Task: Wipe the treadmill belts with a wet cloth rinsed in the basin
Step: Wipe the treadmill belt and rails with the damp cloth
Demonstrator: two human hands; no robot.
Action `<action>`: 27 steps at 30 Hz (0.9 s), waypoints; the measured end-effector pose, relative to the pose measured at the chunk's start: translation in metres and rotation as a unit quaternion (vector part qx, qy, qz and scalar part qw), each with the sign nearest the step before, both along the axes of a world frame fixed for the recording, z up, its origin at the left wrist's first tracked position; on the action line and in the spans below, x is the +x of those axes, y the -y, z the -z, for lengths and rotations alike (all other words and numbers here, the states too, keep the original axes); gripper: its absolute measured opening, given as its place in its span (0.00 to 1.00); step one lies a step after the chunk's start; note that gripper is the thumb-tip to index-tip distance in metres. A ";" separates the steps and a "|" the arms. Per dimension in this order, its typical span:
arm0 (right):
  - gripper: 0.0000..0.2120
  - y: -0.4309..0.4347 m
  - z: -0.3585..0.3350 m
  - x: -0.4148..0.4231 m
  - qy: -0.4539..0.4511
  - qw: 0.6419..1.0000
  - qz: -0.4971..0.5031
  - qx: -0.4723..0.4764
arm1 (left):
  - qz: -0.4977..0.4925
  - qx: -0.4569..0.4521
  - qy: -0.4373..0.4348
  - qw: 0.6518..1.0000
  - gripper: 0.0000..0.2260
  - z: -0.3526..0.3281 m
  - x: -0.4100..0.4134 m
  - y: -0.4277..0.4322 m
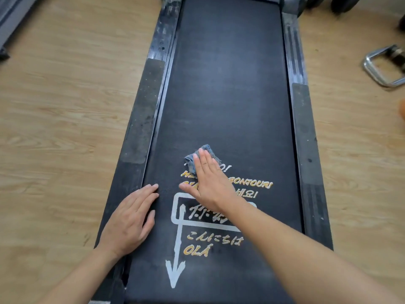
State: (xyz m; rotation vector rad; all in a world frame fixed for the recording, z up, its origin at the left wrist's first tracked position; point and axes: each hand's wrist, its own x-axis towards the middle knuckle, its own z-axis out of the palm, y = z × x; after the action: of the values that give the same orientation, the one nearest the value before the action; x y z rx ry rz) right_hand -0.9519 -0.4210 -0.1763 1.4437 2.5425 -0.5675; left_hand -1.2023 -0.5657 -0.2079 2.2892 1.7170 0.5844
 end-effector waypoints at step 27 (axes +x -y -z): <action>0.35 0.041 0.007 -0.089 -0.101 0.993 -0.039 -0.038 | -0.053 -0.038 0.024 0.998 0.18 0.001 -0.001 0.005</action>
State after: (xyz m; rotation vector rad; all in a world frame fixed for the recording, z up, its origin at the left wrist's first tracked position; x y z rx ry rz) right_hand -1.0405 -0.4617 -0.1832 1.3156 2.6810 -0.8269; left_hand -1.2035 -0.5705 -0.2085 2.1268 1.8136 0.5784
